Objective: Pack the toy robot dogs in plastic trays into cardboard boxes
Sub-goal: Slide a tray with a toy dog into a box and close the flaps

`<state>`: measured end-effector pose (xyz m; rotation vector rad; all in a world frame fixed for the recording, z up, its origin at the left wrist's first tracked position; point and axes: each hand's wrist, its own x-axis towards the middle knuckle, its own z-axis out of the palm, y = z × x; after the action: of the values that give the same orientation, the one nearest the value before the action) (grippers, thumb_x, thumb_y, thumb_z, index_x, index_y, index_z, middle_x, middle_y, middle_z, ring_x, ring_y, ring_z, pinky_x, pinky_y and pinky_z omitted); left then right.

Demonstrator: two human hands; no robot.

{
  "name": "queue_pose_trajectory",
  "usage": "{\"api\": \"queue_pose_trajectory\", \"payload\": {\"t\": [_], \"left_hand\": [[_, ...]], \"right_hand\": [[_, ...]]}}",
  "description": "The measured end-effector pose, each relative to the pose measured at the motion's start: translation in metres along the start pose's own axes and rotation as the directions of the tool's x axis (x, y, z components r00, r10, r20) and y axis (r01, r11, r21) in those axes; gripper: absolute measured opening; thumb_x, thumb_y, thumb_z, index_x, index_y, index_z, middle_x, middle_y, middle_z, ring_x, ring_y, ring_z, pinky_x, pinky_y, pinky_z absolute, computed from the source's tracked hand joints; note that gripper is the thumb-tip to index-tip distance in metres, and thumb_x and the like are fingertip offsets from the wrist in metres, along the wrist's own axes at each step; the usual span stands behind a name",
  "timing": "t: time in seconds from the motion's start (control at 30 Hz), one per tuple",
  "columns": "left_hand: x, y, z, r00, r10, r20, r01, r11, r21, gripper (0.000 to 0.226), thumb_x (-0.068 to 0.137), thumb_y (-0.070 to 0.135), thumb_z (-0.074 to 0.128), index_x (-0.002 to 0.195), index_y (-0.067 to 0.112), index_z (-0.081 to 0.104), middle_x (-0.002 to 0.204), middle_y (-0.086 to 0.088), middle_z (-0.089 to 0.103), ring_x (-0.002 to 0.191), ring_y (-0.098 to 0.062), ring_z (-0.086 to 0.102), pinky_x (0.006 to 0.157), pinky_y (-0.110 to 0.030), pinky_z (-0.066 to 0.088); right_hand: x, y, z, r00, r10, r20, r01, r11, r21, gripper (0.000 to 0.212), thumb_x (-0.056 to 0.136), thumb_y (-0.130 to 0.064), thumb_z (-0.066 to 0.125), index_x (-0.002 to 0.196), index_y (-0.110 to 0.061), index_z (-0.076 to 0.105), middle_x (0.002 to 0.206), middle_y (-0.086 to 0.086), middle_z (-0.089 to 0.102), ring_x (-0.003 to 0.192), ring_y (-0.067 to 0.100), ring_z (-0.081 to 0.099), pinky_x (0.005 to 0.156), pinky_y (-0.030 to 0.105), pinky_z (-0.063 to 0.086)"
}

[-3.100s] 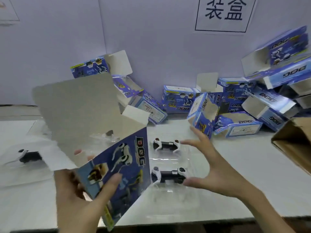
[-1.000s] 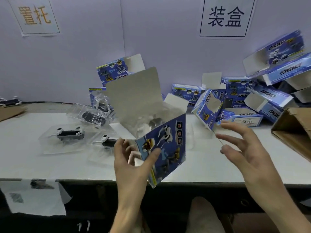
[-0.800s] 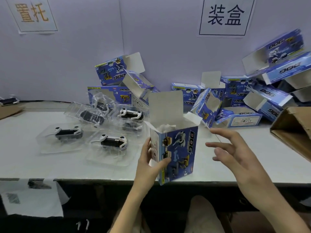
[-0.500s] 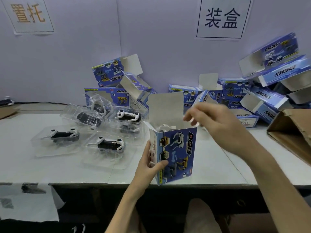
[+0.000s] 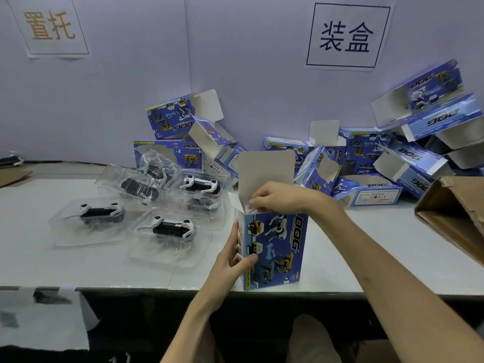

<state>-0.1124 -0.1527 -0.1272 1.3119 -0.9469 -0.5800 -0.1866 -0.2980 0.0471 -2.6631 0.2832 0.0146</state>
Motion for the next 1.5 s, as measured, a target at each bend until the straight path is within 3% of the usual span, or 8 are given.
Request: {"api": "queue_pose_trajectory", "payload": {"t": [0.23, 0.53, 0.77, 0.93, 1.13, 1.27, 1.4, 1.5], "left_hand": [[-0.002, 0.027, 0.019, 0.879, 0.333, -0.341, -0.254, 0.933, 0.255, 0.102, 0.072, 0.042, 0.08, 0.154, 0.04, 0.019, 0.159, 0.018, 0.025, 0.143, 0.0, 0.031, 0.115, -0.029, 0.031], [0.019, 0.069, 0.022, 0.795, 0.6, -0.092, -0.412, 0.645, 0.644, 0.066, 0.079, 0.018, 0.083, 0.139, 0.019, 0.056, 0.141, 0.009, 0.056, 0.136, -0.004, 0.045, 0.111, -0.037, 0.042], [0.013, 0.086, 0.02, 0.816, 0.576, -0.042, -0.367, 0.573, 0.733, 0.062, 0.079, 0.03, 0.08, 0.136, 0.03, 0.055, 0.125, 0.022, 0.059, 0.116, 0.007, 0.054, 0.099, -0.015, 0.044], [0.02, 0.115, 0.027, 0.859, 0.502, 0.103, -0.243, 0.223, 0.944, 0.055, 0.088, 0.058, 0.056, 0.137, 0.036, 0.047, 0.111, 0.012, 0.07, 0.102, -0.011, 0.062, 0.095, -0.032, 0.041], [0.03, 0.132, 0.058, 0.921, 0.33, 0.208, -0.187, -0.095, 0.978, 0.062, 0.09, 0.067, 0.051, 0.136, 0.026, 0.042, 0.109, -0.007, 0.064, 0.097, -0.029, 0.062, 0.069, -0.035, 0.033], [0.026, 0.133, 0.071, 0.943, 0.272, 0.19, -0.153, -0.154, 0.976, 0.071, 0.087, 0.064, 0.058, 0.143, 0.028, 0.032, 0.113, -0.012, 0.054, 0.097, -0.03, 0.058, 0.071, -0.035, 0.029], [0.028, 0.138, 0.067, 0.956, 0.222, 0.194, -0.168, -0.13, 0.977, 0.07, 0.088, 0.057, 0.06, 0.147, 0.03, 0.032, 0.122, -0.012, 0.053, 0.102, -0.031, 0.058, 0.076, -0.035, 0.032], [0.03, 0.141, 0.065, 0.95, 0.22, 0.22, -0.187, -0.161, 0.969, 0.07, 0.094, 0.055, 0.053, 0.152, 0.027, 0.025, 0.121, -0.011, 0.057, 0.103, -0.031, 0.059, 0.077, -0.035, 0.034]], "right_hand": [[-0.004, 0.002, 0.005, 0.999, -0.025, -0.032, 0.026, 0.999, 0.024, 0.033, 0.105, -0.027, 0.046, 0.078, -0.011, 0.054, 0.071, 0.004, 0.045, 0.068, 0.02, 0.041, 0.068, 0.034, 0.033], [-0.012, 0.003, 0.004, 0.998, 0.03, -0.057, -0.022, 0.989, 0.145, 0.028, 0.1, -0.008, 0.043, 0.108, 0.011, 0.063, 0.091, 0.023, 0.059, 0.082, 0.033, 0.05, 0.079, 0.041, 0.044], [-0.002, 0.012, 0.005, 0.915, 0.22, -0.338, -0.028, 0.87, 0.492, 0.031, 0.097, -0.004, 0.043, 0.069, -0.005, 0.058, 0.058, 0.01, 0.055, 0.042, 0.013, 0.05, 0.045, 0.023, 0.042], [-0.007, 0.012, -0.003, 0.878, 0.206, -0.431, 0.013, 0.891, 0.454, 0.032, 0.1, -0.011, 0.048, 0.072, -0.009, 0.063, 0.063, 0.009, 0.065, 0.055, 0.02, 0.062, 0.062, 0.033, 0.052], [-0.047, 0.038, 0.008, 0.413, 0.334, -0.847, 0.156, 0.89, 0.428, 0.014, 0.086, -0.025, 0.075, 0.094, -0.024, 0.063, 0.088, -0.012, 0.064, 0.077, 0.0, 0.058, 0.062, 0.017, 0.042], [-0.051, 0.051, 0.046, 0.497, 0.469, -0.73, 0.089, 0.809, 0.581, 0.022, 0.082, -0.025, 0.08, 0.098, -0.021, 0.065, 0.094, -0.01, 0.067, 0.083, 0.007, 0.062, 0.067, 0.025, 0.046], [-0.044, 0.037, 0.064, 0.404, 0.374, -0.835, 0.186, 0.86, 0.475, 0.019, 0.09, -0.017, 0.067, 0.079, -0.031, 0.063, 0.079, -0.013, 0.068, 0.08, 0.007, 0.064, 0.058, 0.009, 0.043], [-0.049, 0.032, 0.071, 0.444, 0.321, -0.837, 0.12, 0.904, 0.41, 0.029, 0.099, -0.052, 0.045, 0.088, -0.037, 0.067, 0.092, -0.018, 0.069, 0.093, 0.009, 0.062, 0.069, 0.018, 0.048]]}}
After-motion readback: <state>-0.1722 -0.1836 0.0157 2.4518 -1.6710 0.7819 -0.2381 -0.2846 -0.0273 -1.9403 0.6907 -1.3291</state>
